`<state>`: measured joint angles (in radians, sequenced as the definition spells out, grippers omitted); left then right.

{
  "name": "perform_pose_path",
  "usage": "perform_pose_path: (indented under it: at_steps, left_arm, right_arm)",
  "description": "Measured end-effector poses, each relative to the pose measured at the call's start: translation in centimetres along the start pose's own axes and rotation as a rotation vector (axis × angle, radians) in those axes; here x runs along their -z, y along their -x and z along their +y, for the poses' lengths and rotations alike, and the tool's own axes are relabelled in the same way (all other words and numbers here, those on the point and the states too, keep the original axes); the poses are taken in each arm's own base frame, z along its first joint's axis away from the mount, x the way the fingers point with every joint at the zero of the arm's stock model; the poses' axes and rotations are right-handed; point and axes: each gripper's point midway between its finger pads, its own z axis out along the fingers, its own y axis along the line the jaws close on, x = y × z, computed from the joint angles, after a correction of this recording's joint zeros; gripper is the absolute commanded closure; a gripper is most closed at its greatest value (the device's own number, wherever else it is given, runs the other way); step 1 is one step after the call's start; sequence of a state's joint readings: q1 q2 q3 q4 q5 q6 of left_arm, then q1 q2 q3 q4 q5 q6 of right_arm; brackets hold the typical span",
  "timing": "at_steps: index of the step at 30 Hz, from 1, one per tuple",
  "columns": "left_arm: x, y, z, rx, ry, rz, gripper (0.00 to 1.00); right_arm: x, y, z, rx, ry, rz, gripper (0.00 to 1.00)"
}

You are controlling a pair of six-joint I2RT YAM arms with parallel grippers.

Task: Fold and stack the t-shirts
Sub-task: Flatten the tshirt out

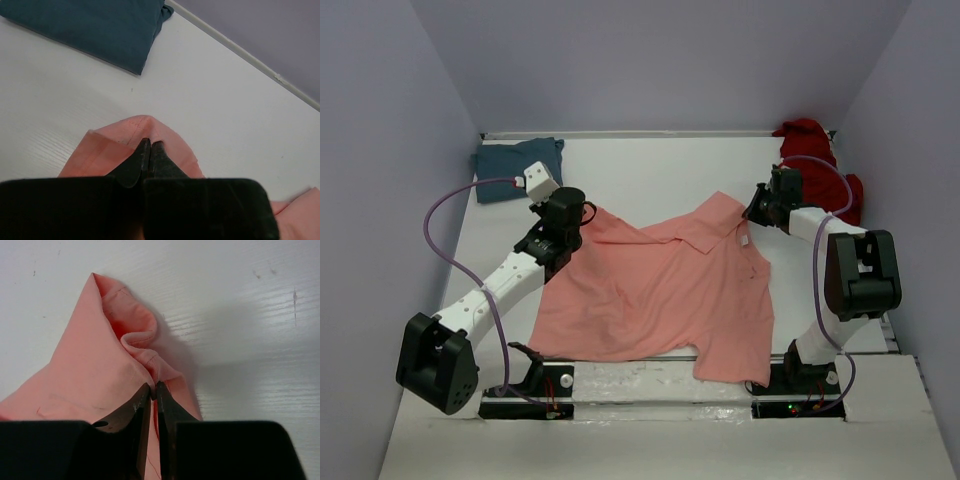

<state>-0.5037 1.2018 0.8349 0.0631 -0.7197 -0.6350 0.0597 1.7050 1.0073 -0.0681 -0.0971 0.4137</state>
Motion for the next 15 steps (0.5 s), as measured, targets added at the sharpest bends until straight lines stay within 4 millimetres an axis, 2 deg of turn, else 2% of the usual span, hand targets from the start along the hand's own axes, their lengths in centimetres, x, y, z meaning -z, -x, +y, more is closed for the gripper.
perform_pose_path:
  at_steps: [7, 15]
  left_arm:
    - [-0.1, -0.1, 0.0, -0.002, 0.001, 0.002, 1.0]
    - [-0.2, -0.1, -0.1, -0.004, 0.003, 0.004, 1.0]
  right_arm:
    - [0.0, 0.0, 0.0, 0.008, -0.001, 0.0, 0.69]
    - [0.1, 1.1, 0.2, 0.024, -0.007, -0.023, 0.68]
